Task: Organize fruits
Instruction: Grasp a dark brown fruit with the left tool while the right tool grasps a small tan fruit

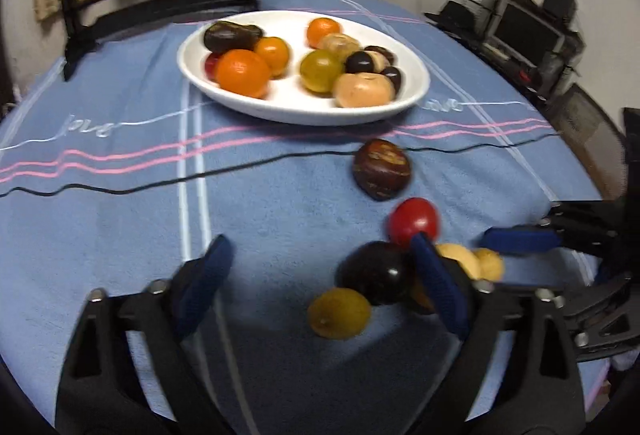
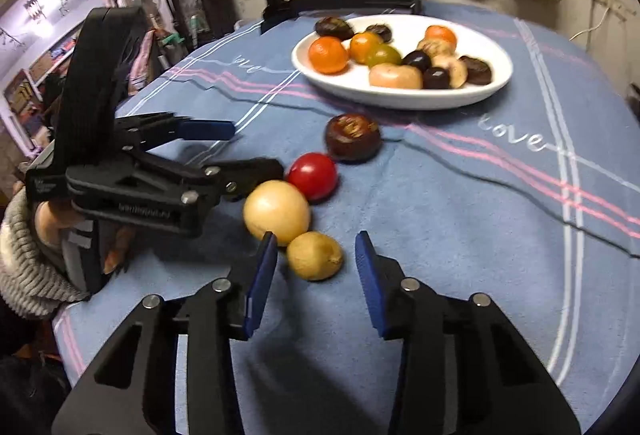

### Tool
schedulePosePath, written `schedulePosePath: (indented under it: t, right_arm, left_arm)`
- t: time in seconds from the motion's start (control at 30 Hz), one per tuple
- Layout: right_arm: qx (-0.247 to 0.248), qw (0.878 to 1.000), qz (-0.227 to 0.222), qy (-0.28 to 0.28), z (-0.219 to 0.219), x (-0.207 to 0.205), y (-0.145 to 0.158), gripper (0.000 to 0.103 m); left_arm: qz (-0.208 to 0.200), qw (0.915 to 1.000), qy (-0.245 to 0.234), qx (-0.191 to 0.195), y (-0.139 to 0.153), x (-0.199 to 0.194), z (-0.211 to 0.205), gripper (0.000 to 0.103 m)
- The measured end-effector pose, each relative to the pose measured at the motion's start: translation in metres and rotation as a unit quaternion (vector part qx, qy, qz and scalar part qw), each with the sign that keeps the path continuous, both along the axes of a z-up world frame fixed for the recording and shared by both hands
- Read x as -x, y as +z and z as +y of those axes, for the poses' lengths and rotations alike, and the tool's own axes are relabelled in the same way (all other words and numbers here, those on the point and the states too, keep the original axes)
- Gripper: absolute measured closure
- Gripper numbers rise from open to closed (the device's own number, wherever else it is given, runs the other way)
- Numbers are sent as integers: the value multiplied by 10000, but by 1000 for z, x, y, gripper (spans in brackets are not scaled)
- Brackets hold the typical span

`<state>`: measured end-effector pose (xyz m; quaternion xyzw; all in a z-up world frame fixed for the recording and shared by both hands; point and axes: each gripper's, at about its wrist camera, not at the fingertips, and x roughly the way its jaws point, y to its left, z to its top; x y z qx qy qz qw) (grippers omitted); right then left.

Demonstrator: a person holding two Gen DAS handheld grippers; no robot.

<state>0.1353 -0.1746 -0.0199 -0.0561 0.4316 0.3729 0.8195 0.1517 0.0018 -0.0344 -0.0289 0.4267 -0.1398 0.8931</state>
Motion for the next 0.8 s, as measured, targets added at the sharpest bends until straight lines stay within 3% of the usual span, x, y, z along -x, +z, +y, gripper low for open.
schedulePosePath:
  t: [0.07,0.23,0.4,0.43,0.47,0.5,0.6,0.67,0.8]
  right_arm:
    - [114,9999,71,100,6,3,-6,61]
    - [101,9998,-45,141,8,7,-3,73]
    - [124,9998,-45,124,6,7,-1,74]
    - [124,9998,-46,120,6,7,-1,74]
    - [124,9998,-44,116,6,7,-1,74]
    - [135,9999,-43,100,6,7,-1,74]
    - [126,9999,-55,67,6,5,-1,74]
    - [112,9999,-48,42,4,5,-1,74]
    - [57,9999,-42,-74,-2,5,1,74]
  left_arm:
    - [31,9995,-260,151,2,5,-5,51]
    - [81,9982,-433,416,1,8,-8,68]
    - [70,9987,-394,330,0,13,-9,67]
    - [63,9989,-348,293,-1,14,-9,57]
    - [-43,9998,-151,77,-3,14,-10,37]
    - [-35,10000,-60,34,-4,13,-8,35]
    - [46,9997,-133,194,-5,9,-4,40]
    - [48,9991,-334,259,-4,11,-9,62]
    - [9,9988,-480,98,-2,17,-17,66]
